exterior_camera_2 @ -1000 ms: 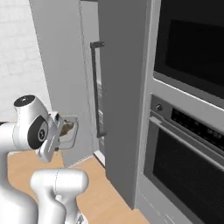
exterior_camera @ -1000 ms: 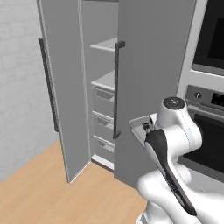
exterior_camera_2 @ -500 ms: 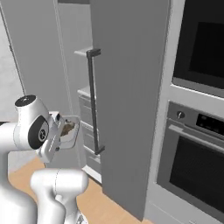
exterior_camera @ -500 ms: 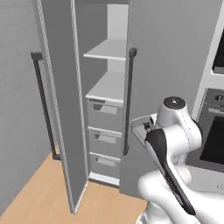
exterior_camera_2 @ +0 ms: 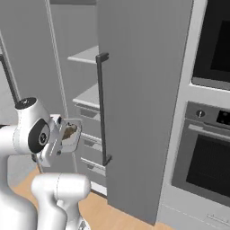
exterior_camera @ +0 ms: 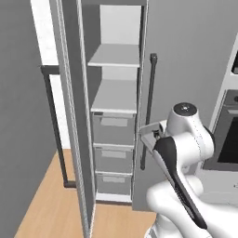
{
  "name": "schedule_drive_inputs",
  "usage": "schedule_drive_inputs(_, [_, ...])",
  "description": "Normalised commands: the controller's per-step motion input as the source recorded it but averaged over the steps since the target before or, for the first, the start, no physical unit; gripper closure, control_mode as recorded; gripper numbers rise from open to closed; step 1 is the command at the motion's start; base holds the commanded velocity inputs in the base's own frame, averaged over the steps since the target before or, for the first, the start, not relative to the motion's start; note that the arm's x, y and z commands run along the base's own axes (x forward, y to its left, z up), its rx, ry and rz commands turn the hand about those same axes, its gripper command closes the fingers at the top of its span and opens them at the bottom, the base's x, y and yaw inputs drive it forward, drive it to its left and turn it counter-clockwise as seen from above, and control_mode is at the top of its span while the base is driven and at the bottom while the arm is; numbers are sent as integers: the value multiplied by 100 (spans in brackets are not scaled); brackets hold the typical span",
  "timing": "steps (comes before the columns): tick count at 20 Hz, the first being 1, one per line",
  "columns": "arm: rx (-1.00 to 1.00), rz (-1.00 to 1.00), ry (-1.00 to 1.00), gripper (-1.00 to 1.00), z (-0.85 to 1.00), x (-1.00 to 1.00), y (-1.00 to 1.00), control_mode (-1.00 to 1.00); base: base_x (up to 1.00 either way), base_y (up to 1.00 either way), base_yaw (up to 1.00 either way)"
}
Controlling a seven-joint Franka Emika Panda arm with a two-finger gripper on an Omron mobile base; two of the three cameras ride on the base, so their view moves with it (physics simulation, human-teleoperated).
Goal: Take the meat container that has the fish and place it on the second highest rack of the freezer. Then take the vegetable container that has the sweet potato and lemon and place it on the highest rack of the freezer.
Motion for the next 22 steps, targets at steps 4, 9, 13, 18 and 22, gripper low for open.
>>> schedule_drive_inputs(4, [0, 0, 0, 100, 0, 0, 0, 100, 5, 85, -33])
schedule_drive_inputs(9, [0, 0, 0, 100, 0, 0, 0, 100, 14, 32, -21])
schedule_drive_inputs(13, [0, 0, 0, 100, 0, 0, 0, 100, 37, -19, 0])
schedule_drive_inputs(18, [0, 0, 0, 100, 0, 0, 0, 100, 42, 30, 0])
schedule_drive_inputs(22, [0, 0, 0, 100, 0, 0, 0, 100, 51, 9, 0])
